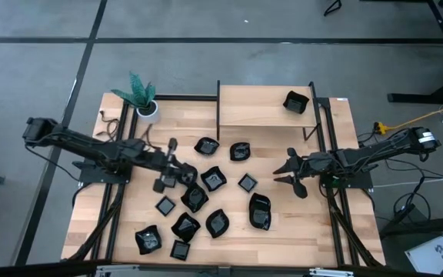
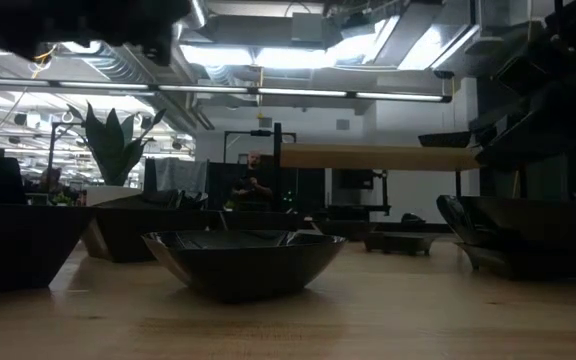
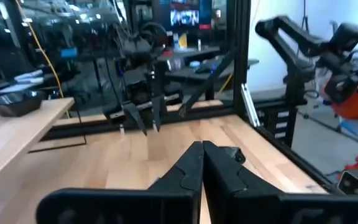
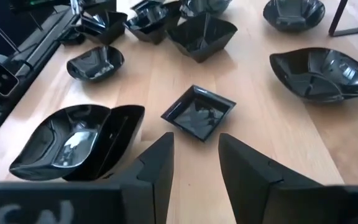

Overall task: Pick & Place Mini shaped plates
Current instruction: Put the black leaf-shaped plate on the shelf

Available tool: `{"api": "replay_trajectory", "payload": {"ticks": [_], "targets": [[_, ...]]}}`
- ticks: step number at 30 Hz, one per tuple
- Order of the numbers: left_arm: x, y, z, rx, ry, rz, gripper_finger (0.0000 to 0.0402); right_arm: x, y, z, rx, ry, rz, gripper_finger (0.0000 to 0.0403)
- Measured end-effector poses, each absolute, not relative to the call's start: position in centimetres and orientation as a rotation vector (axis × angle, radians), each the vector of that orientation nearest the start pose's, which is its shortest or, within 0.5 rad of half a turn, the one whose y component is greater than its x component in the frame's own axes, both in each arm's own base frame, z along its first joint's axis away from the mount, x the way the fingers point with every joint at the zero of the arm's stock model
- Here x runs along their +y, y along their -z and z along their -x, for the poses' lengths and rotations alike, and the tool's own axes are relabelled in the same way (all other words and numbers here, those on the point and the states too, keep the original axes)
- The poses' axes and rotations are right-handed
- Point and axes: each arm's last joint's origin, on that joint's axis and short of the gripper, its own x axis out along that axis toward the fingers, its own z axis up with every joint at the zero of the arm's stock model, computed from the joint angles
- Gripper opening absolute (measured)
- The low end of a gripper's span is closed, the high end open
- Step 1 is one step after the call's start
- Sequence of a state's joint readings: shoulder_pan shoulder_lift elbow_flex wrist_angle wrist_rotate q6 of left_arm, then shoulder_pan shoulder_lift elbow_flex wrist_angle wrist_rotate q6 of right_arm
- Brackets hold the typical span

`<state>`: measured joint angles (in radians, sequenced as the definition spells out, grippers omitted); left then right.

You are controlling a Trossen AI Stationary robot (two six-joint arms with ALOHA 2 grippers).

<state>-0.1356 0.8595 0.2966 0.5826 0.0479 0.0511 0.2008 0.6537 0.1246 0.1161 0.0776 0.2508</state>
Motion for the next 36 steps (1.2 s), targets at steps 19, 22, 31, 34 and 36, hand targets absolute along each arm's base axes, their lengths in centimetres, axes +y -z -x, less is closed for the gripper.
{"api": "replay_trajectory", "payload": {"ticks": [19,22,31,34,36], "targets": [[-1.7,-19.3,-11.2,-0.254,0.205,-0.018,0.0002,2.6,-15.5,-13.9,0.401,-0.071,-0.196,0.0128],[-1.7,-19.2,-10.9,-0.244,0.19,-0.015,0.0003,2.6,-15.6,-13.9,0.395,-0.072,-0.197,0.0128],[-1.4,-18.9,-9.7,-0.233,0.153,-0.003,0.0002,2.7,-16.3,-14.2,0.32,-0.082,-0.214,0.0128],[-1.3,-18.7,-9.4,-0.22,0.153,0.009,0.0002,2.7,-16.7,-14.3,0.306,-0.084,-0.213,0.0128],[-1.3,-18.6,-9.4,-0.207,0.152,0.009,0.0003,2.7,-17.3,-14.6,0.299,-0.086,-0.212,0.0128]]}}
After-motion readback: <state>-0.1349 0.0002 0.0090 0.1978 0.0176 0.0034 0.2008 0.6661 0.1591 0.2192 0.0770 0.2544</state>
